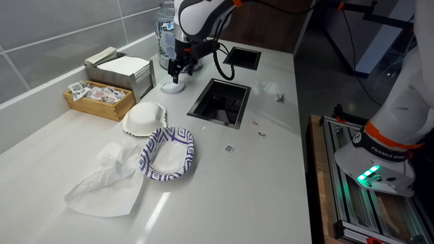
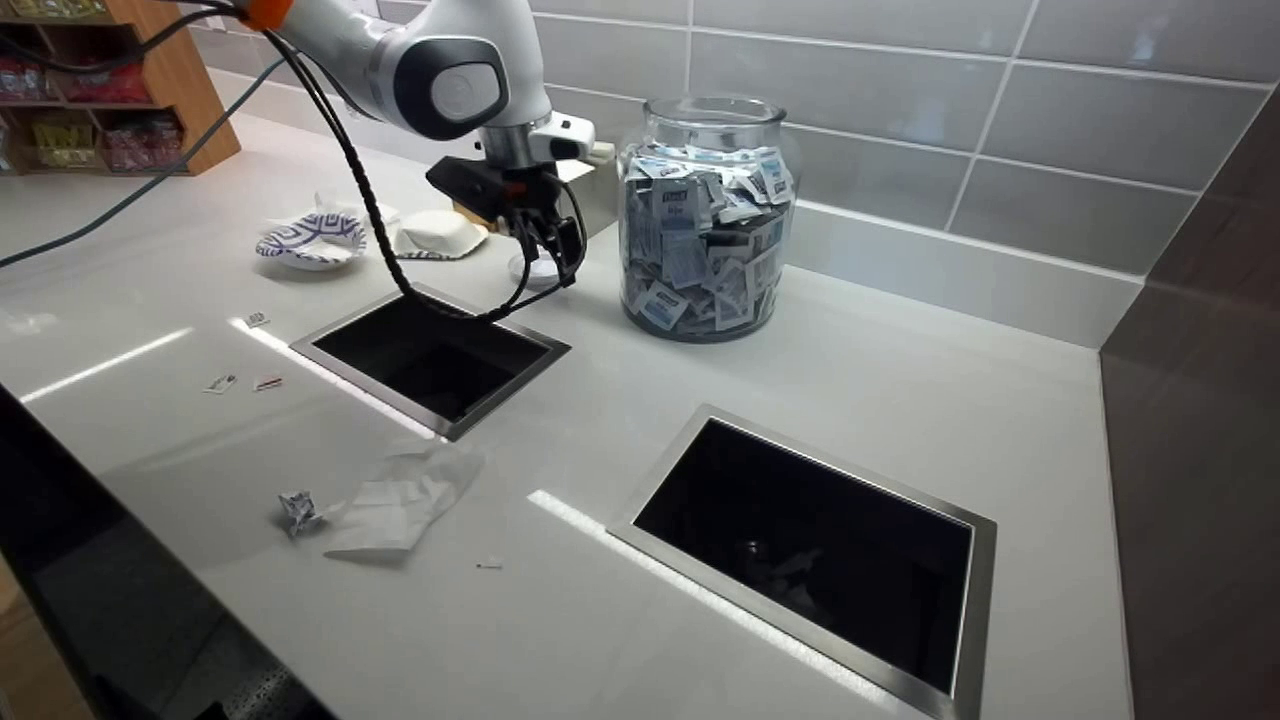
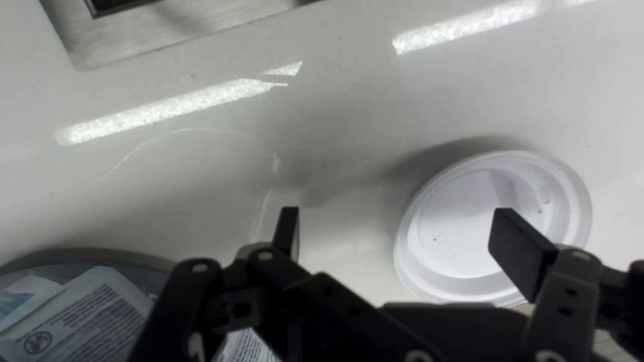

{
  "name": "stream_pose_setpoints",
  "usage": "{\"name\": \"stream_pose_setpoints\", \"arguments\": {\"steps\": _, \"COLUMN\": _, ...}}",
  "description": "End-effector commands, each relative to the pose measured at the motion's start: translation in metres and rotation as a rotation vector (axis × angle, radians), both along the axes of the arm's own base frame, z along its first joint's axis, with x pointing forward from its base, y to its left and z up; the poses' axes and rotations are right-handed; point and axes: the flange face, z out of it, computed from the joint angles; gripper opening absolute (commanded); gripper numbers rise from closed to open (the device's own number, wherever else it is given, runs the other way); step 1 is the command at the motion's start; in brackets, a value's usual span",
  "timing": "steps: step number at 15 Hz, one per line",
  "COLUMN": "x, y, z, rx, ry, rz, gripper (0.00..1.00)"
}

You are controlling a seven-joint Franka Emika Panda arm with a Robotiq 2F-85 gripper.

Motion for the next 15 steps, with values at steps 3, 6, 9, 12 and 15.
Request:
{"name": "stream_pose_setpoints", "arguments": {"steps": 3, "x": 0.005, "y": 0.005, "z": -0.017, "rx": 0.061, "ry": -0.022, "rz": 0.026, "gripper": 0.63}}
{"name": "stream_pose_setpoints", "arguments": {"steps": 6, "x": 0.006, "y": 0.007, "z": -0.019, "rx": 0.072, "ry": -0.02, "rz": 0.031, "gripper": 0.38}}
{"name": "stream_pose_setpoints", "arguments": {"steps": 9, "x": 0.006, "y": 0.007, "z": -0.018, "rx": 0.073, "ry": -0.007, "rz": 0.032, "gripper": 0.16}}
{"name": "stream_pose_setpoints", "arguments": {"steps": 12, "x": 0.002, "y": 0.009, "z": -0.002, "rx": 0.091, "ry": 0.029, "rz": 0.025, "gripper": 0.0}}
{"name": "stream_pose_setpoints", "arguments": {"steps": 15, "x": -0.005, "y": 0.017, "z": 0.019, "rx": 0.079, "ry": 0.124, "rz": 0.022, "gripper": 0.01}}
